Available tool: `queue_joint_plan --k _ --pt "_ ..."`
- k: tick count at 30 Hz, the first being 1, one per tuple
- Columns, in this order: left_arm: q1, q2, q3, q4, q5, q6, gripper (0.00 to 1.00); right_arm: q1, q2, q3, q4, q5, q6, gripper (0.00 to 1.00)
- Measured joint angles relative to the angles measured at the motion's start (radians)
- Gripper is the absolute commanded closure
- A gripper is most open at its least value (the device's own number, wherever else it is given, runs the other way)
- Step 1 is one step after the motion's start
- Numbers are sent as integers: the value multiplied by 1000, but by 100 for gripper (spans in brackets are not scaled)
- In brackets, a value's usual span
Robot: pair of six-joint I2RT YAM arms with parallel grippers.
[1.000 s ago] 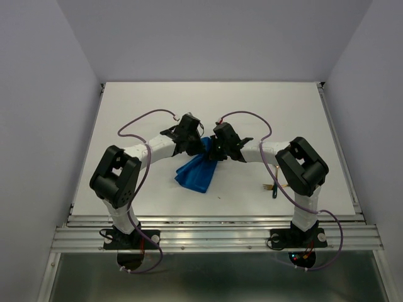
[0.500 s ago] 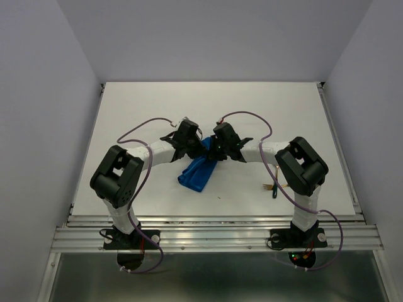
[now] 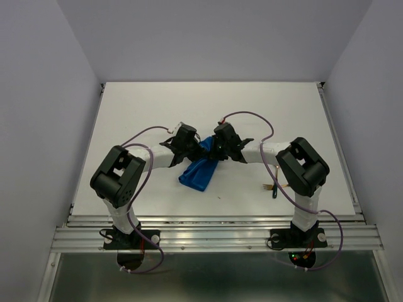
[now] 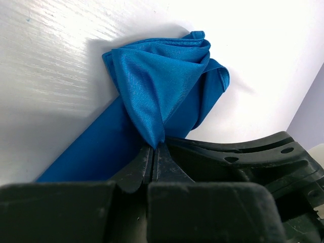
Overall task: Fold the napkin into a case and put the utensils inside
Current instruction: Fold the 2/3-rectangle-folded napkin at the center of the board.
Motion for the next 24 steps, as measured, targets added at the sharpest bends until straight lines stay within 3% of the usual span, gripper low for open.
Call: queue_joint_plan --k 17,24 --pt "-16 0 18 -60 -2 14 100 1 -194 -93 -28 190 21 85" --pt "-17 -2 50 -103 -21 57 100 -39 -210 -124 -29 201 18 85"
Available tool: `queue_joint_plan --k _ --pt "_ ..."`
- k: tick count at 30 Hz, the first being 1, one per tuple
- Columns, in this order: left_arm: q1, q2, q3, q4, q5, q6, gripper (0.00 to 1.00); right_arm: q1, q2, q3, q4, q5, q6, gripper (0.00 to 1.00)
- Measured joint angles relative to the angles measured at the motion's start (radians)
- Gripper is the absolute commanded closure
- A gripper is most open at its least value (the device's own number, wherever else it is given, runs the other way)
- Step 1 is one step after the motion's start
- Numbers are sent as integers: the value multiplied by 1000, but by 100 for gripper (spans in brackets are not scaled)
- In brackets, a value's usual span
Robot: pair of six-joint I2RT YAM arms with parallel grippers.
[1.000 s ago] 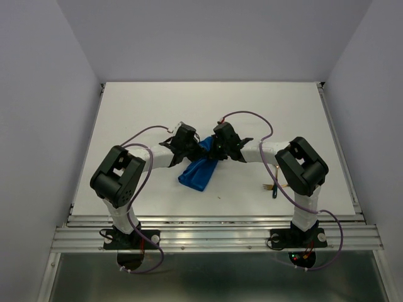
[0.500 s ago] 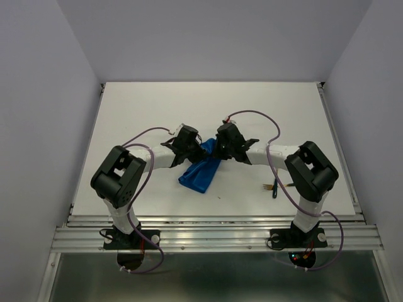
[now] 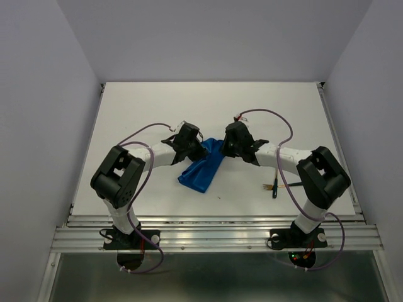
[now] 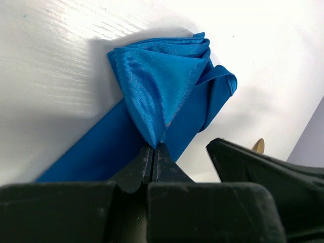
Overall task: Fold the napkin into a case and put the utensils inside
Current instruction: Fold the 2/3-rectangle-folded napkin at the center of the board.
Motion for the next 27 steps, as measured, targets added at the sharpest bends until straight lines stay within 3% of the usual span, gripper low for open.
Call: queue_joint_plan --k 12,27 --pt "-5 -8 65 -61 -46 68 100 -133 90 66 -2 -45 -45 86" --pt "-30 15 179 -142 -62 177 100 -137 198 142 -24 -109 -74 86"
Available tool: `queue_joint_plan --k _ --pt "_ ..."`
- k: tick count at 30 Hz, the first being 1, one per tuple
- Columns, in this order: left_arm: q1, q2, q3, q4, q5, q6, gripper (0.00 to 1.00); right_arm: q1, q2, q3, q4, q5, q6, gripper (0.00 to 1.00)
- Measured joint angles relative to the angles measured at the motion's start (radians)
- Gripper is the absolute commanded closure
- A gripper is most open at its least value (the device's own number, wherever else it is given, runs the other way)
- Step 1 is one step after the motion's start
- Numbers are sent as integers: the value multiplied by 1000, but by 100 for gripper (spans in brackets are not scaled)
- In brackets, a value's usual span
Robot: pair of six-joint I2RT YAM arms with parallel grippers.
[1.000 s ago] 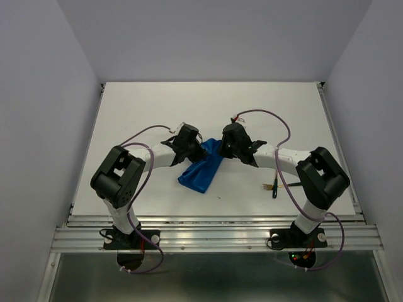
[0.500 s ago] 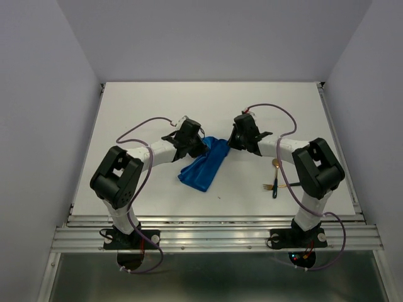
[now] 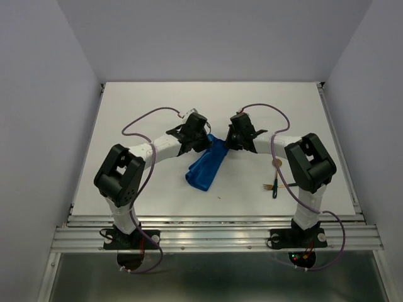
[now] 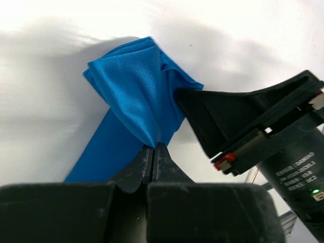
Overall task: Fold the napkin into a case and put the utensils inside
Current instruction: Fold the 2/3-rectangle-folded napkin at the center of the board, then pick up the top corner of the smaller rectangle folded napkin from the center of the board.
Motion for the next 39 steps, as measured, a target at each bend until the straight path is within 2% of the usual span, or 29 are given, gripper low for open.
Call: queue_joint_plan --k 6,16,18,19,24,25,27,28,31,33,39 --pt "-53 79 123 -44 -25 59 100 0 3 1 2 -10 11 87" --pt "-84 163 151 -81 -29 55 99 0 4 1 3 -22 22 87" --pt "-84 167 151 -87 -33 56 93 0 4 1 3 -25 22 87" --pt "-84 167 151 -88 -35 56 85 0 4 1 3 -27 23 87" --pt "-84 167 150 -88 -39 67 68 0 4 1 3 -32 23 87" --pt "-84 167 150 -87 -39 74 55 0 4 1 3 -34 23 87" --pt "-84 166 147 -80 -41 83 41 0 4 1 3 -37 23 87" --pt "-84 166 143 -72 -41 95 39 0 4 1 3 -37 23 87" --pt "-84 153 111 -43 -44 119 39 0 4 0 3 -41 27 87" --pt "-84 143 100 -37 -48 135 46 0 4 0 3 -41 29 87" --pt "-84 130 100 -12 -68 164 47 0 4 0 3 -43 30 87"
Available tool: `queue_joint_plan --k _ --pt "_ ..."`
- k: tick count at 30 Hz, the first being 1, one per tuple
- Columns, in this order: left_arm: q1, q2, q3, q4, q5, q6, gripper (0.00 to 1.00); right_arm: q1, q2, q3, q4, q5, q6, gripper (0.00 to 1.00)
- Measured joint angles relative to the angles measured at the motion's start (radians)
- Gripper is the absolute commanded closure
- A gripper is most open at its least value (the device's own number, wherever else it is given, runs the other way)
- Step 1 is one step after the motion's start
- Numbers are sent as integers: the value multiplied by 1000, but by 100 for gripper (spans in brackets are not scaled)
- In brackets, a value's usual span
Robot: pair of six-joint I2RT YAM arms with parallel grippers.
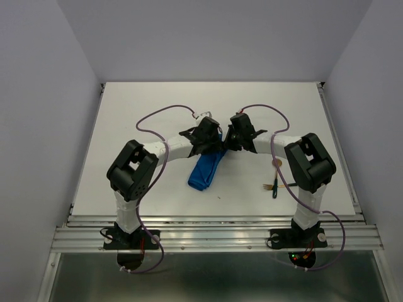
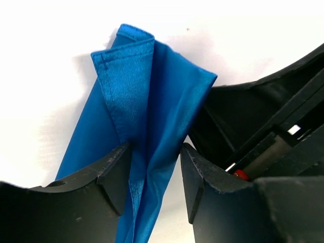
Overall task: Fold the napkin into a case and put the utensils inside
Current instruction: Pick up the top corner of the smaller rectangle folded napkin from the center of the board.
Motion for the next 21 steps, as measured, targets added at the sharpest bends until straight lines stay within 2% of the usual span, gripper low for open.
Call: queue_joint_plan --k 3,7,11,16,18,19,21 --pt "0 -14 -6 18 -19 12 45 0 0 0 0 0 0 87" --pt "0 -72 -37 46 -31 46 37 0 0 -5 5 -1 2 87" --pt "0 -106 -36 82 -23 83 36 0 0 -5 5 -1 4 87" --pt "7 -122 -43 86 -50 93 18 0 0 -6 7 -2 4 87" --pt "12 -142 -56 85 -74 93 21 0 -1 -6 8 -2 4 87" --pt "18 -152 -63 84 -86 93 28 0 -1 -7 8 -2 5 87" --pt "29 -166 -69 81 -98 93 30 0 -1 -7 9 -2 5 87"
